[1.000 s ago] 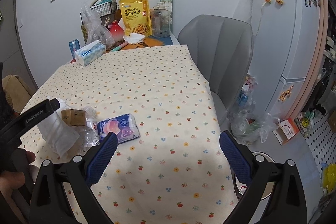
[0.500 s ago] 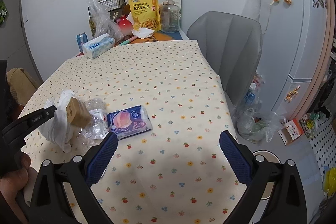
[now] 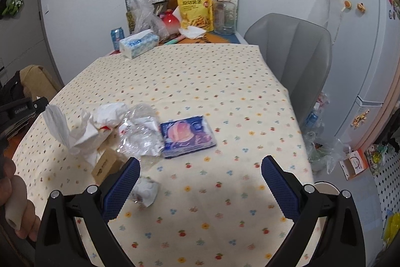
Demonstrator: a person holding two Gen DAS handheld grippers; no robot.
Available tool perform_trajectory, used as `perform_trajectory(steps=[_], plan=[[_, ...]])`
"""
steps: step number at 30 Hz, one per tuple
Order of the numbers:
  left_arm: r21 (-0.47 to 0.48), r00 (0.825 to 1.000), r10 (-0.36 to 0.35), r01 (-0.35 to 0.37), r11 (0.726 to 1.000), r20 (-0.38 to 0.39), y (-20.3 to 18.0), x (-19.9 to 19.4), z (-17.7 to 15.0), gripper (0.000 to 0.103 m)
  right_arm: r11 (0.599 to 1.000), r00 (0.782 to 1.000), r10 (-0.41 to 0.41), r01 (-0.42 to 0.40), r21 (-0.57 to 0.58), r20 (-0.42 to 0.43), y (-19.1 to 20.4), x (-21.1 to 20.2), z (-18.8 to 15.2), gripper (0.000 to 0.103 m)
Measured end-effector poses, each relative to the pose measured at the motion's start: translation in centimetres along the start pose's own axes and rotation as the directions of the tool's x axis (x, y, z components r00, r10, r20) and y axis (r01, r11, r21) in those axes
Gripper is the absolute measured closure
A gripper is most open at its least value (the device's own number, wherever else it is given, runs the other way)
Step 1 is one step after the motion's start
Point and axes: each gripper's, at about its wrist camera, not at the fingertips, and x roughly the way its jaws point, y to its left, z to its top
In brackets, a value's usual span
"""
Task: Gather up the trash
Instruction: 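Close the right tool on the small white printed sachet while the left tool holds the receipt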
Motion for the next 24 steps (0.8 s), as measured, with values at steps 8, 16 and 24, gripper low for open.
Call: perform_trajectory(steps=[8, 16, 24], plan=[[-0.045, 0.999, 0.048, -0.049, 0.998, -0.016, 3.7, 0.7, -0.4, 0.102, 0.995, 0.994, 0.084, -0.087, -0.043, -0.074, 3.0, 1.4, -1.2, 0.014], [-0.061, 0.997, 0.053, -0.056, 0.997, -0.048, 5.1, 1.7, -0.9, 0.101, 0.988, 0.976, 0.130, -0.143, -0.062, -0.176, 4.8, 3.4, -2.5, 0.039], [-0.039, 0.999, 0.035, -0.037, 0.999, -0.038, 3.7, 1.5, -0.7, 0.101, 0.987, 0.970, 0.150, -0.159, -0.033, -0.191, 4.1, 3.6, -2.2, 0.071]])
